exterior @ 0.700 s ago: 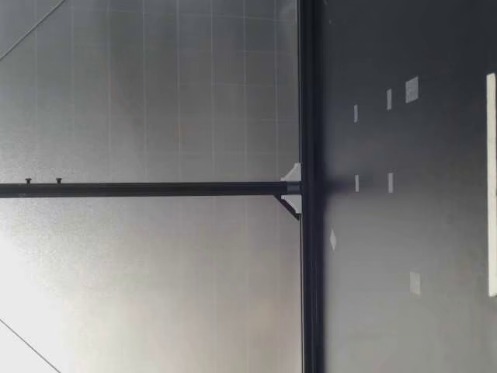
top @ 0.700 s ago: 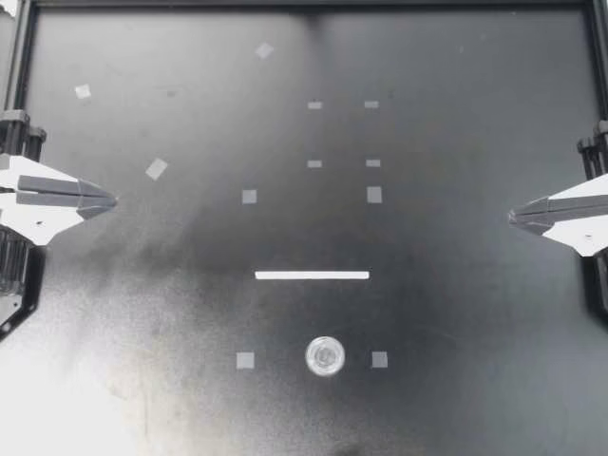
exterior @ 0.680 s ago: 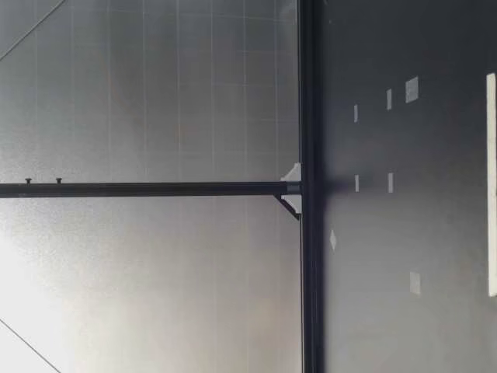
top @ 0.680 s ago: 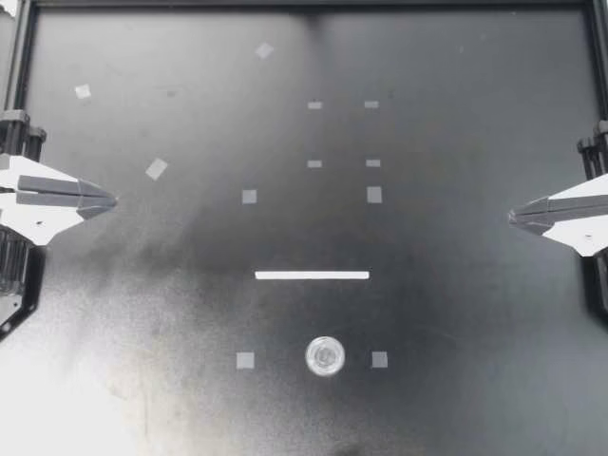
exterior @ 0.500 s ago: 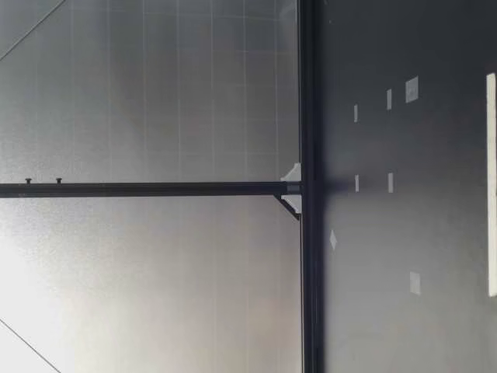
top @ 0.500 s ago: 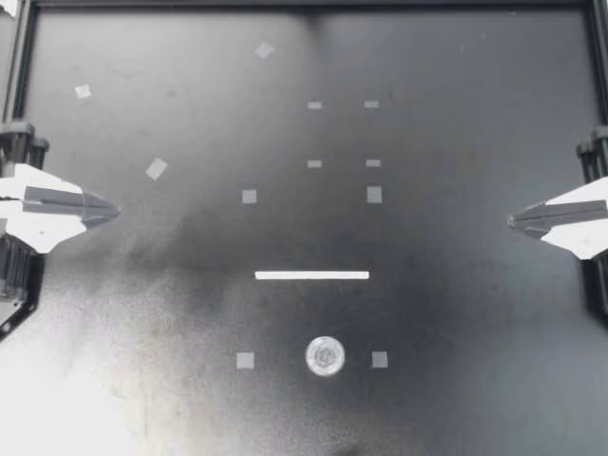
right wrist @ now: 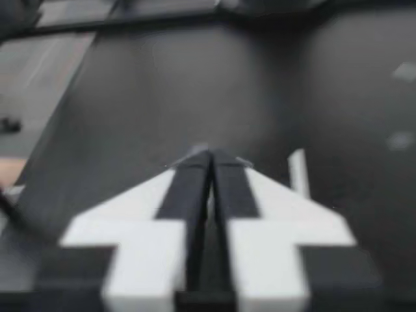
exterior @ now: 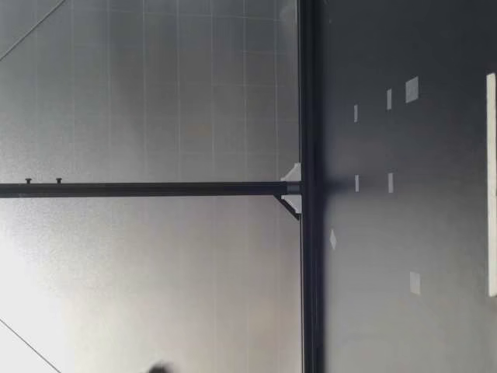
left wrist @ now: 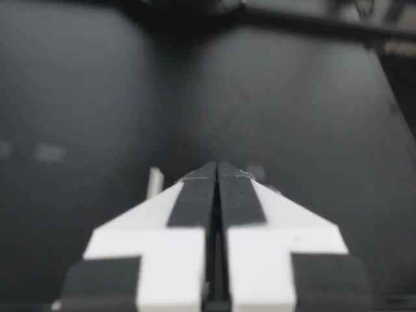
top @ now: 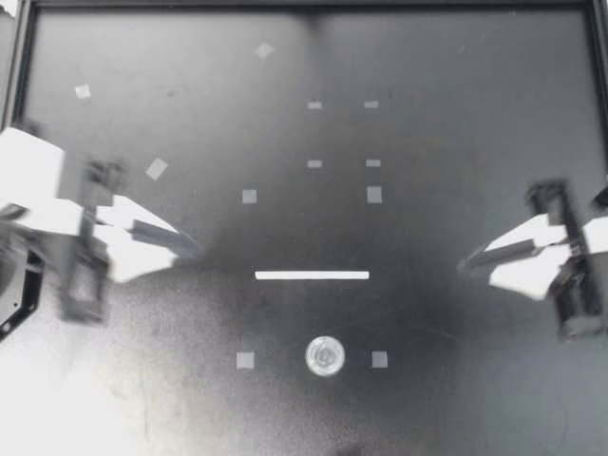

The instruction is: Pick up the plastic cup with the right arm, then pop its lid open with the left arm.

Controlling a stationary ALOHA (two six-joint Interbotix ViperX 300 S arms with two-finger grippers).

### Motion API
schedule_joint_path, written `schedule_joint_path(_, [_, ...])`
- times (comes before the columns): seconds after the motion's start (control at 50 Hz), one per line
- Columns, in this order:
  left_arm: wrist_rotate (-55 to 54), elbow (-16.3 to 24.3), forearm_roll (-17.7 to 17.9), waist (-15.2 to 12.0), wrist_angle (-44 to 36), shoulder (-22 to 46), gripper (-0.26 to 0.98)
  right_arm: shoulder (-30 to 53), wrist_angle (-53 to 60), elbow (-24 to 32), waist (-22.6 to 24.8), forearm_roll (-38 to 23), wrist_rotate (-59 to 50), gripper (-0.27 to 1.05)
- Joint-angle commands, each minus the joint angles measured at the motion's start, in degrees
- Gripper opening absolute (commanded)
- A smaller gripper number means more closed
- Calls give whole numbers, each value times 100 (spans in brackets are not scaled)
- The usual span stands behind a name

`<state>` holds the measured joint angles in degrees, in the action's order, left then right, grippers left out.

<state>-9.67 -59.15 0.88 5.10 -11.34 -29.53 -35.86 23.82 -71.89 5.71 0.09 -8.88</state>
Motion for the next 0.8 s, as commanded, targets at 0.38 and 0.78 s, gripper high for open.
schedule_joint_path(0.38, [-193,1415,53,765,-861,3050,-4,3410,2074,519,721,-9,-633,64])
schedule_joint_path(0.78, [-255,1793,114,765,-861,3753,-5,4720,2303,1327,712,70,-817,64])
